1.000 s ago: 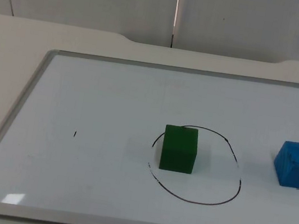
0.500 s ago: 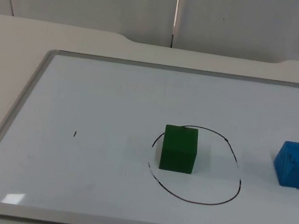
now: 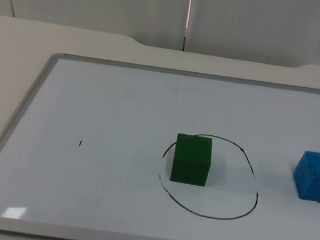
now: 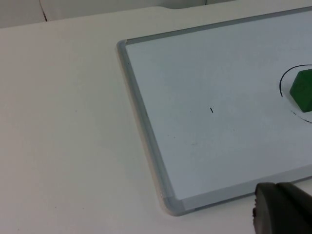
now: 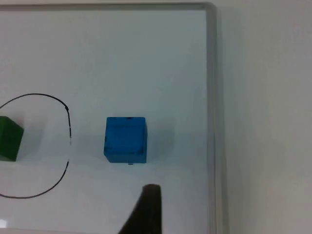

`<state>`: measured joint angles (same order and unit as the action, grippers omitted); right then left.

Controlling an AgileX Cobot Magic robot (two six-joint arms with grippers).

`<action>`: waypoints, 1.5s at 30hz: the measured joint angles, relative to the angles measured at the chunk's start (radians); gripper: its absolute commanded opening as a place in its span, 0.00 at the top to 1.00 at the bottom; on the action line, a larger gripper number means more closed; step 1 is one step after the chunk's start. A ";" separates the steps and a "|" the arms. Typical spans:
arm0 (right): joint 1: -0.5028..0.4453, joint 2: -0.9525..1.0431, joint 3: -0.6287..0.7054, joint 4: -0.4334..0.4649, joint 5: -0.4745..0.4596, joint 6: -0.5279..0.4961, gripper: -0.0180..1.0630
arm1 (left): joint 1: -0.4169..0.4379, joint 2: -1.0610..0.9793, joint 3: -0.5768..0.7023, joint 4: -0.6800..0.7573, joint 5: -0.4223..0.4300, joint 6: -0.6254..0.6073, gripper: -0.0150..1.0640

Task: Push the two cubes into the marked area.

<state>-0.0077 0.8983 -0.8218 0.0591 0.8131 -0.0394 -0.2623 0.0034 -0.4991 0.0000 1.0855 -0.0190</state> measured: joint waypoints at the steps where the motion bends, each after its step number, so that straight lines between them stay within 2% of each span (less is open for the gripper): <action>1: 0.000 0.062 -0.018 0.000 -0.015 0.000 0.38 | 0.000 0.000 0.000 0.000 0.000 0.000 0.99; 3: 0.000 0.123 -0.033 0.000 -0.030 0.000 0.45 | 0.000 0.000 0.000 0.000 0.000 0.000 0.99; 4: 0.000 0.182 -0.044 0.000 -0.047 0.000 0.45 | 0.000 0.000 0.000 0.000 0.000 0.000 0.99; 9: 0.000 0.399 -0.075 0.000 -0.108 0.000 0.68 | 0.000 0.000 0.000 0.000 0.000 0.000 0.99; 11: 0.000 0.445 -0.075 0.000 -0.125 0.000 0.72 | 0.000 0.000 0.000 0.000 0.000 0.000 0.99; 15: 0.000 0.586 -0.075 0.000 -0.171 0.000 0.89 | 0.000 0.000 0.000 0.000 0.000 0.000 0.99; 16: 0.000 0.624 -0.075 0.000 -0.185 0.000 0.89 | 0.000 0.000 0.000 0.000 0.000 0.000 0.99; 17: 0.000 0.660 -0.075 0.000 -0.196 0.000 0.95 | 0.000 0.000 0.000 0.000 0.000 0.000 0.99; 19: 0.000 0.720 -0.075 0.015 -0.217 0.000 0.98 | 0.000 0.000 0.000 0.000 0.000 0.000 0.99; 27: 0.000 0.877 -0.100 0.082 -0.278 -0.004 0.98 | 0.000 0.000 0.000 0.000 0.000 0.000 0.99; 37: 0.000 0.990 -0.174 0.122 -0.285 -0.011 0.98 | 0.000 0.000 0.000 0.000 0.000 0.000 0.99; 45: 0.062 1.004 -0.191 0.141 -0.292 -0.039 0.98 | 0.000 0.000 0.000 0.000 0.000 0.000 0.99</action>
<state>0.0544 1.9021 -1.0127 0.2001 0.5207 -0.0785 -0.2623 0.0034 -0.4991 0.0000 1.0855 -0.0190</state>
